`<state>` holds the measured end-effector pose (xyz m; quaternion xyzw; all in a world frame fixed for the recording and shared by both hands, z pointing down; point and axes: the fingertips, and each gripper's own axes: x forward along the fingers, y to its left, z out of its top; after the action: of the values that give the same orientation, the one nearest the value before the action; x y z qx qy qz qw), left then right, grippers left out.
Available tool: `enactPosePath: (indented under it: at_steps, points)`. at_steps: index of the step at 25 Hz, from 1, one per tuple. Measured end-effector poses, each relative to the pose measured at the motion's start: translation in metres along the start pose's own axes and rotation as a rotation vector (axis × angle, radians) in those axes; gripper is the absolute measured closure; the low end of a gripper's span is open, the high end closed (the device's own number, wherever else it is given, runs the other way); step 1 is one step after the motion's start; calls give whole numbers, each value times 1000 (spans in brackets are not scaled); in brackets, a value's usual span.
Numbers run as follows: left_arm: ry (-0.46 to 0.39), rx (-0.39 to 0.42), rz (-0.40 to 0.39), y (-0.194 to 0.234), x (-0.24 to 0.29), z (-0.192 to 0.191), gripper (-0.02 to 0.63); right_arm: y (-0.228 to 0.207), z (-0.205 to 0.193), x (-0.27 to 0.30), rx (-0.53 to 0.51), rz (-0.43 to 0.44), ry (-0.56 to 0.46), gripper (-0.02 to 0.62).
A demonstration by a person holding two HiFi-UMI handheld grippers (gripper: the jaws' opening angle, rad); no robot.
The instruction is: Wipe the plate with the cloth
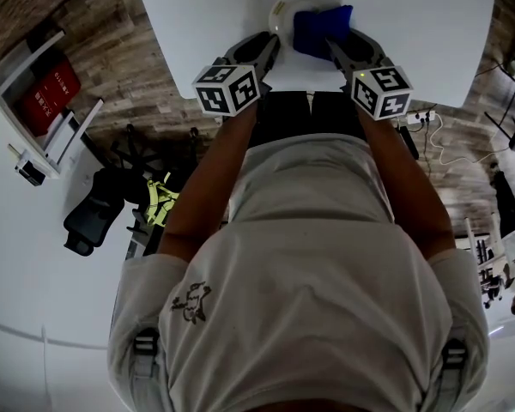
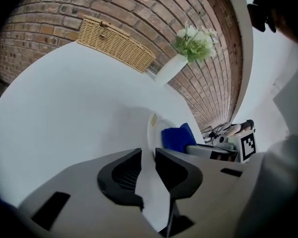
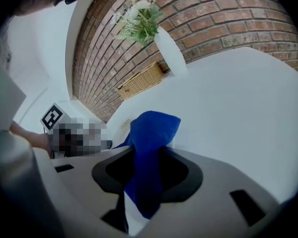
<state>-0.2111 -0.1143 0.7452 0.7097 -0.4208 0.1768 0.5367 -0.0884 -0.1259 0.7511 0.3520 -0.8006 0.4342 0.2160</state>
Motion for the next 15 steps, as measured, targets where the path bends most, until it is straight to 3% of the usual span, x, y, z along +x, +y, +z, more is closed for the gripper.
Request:
enactPosePath:
  at_steps: [15]
  points:
    - [56,45,-103,-22,28,21,529,2,-5,8,-5,33,44,460]
